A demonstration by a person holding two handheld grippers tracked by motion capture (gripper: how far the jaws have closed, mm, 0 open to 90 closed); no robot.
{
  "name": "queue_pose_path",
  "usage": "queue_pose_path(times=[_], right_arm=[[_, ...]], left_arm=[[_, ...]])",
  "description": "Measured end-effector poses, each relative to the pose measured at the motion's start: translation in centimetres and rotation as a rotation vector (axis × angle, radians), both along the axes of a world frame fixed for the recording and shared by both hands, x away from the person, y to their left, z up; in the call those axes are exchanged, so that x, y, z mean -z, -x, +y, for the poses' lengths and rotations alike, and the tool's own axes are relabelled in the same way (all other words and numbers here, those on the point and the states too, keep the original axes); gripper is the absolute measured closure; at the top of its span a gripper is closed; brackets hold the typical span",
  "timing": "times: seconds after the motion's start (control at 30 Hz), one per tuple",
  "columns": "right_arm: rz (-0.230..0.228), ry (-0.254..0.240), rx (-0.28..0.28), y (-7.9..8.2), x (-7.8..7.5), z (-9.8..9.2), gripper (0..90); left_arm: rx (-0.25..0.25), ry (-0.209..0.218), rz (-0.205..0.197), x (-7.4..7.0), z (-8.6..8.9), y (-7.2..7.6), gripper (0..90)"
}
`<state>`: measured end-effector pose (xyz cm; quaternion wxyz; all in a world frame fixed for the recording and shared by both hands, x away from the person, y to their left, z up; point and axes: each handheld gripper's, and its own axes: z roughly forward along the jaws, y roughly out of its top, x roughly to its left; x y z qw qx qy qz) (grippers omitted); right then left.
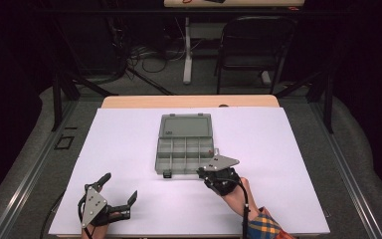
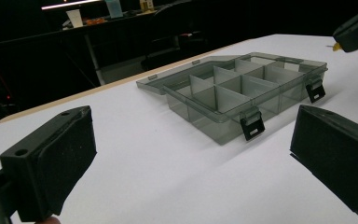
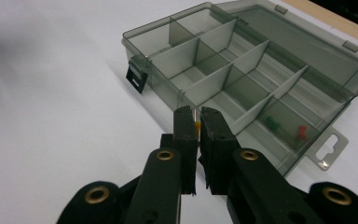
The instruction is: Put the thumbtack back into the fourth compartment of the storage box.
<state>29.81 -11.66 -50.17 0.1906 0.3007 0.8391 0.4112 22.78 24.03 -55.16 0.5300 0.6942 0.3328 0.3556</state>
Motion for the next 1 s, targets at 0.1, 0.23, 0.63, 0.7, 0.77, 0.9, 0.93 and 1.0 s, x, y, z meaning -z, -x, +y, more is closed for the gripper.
queue_pose_path(times=[0.1,0.23,0.63,0.7,0.77,0.9,0.93,1.0], right_arm=[[-0.014,-0.005,0.007,-0.3,-0.3,-0.2,85.5],[-0.031,-0.011,0.019,-0.9,-0.8,-0.5,85.5],[-0.064,-0.022,0.062,-2.9,-1.7,-1.1,85.5],[-0.068,-0.023,0.069,-3.3,-1.8,-1.2,85.5],[-0.07,-0.018,0.076,-3.7,-1.8,-1.2,85.5],[-0.068,-0.014,0.092,-4.7,-1.7,-1.4,85.5],[-0.066,-0.015,0.093,-4.9,-1.7,-1.4,85.5],[-0.063,-0.014,0.1,-5.5,-1.5,-1.4,85.5]], left_arm=[[0.003,-0.003,-0.001,0.0,-0.1,-0.1,0.1],[0.0,-0.006,0.003,0.1,-0.1,-0.1,0.1],[-0.001,-0.007,0.002,0.1,-0.1,-0.1,0.1],[0.0,-0.006,0.0,0.1,-0.1,0.0,0.2],[0.0,-0.003,-0.001,0.1,-0.1,0.0,0.2],[0.001,-0.006,-0.001,0.1,-0.2,-0.1,0.2],[0.002,-0.007,0.003,0.1,-0.1,-0.1,0.2],[0.002,-0.007,0.003,0.1,-0.1,-0.1,0.2]])
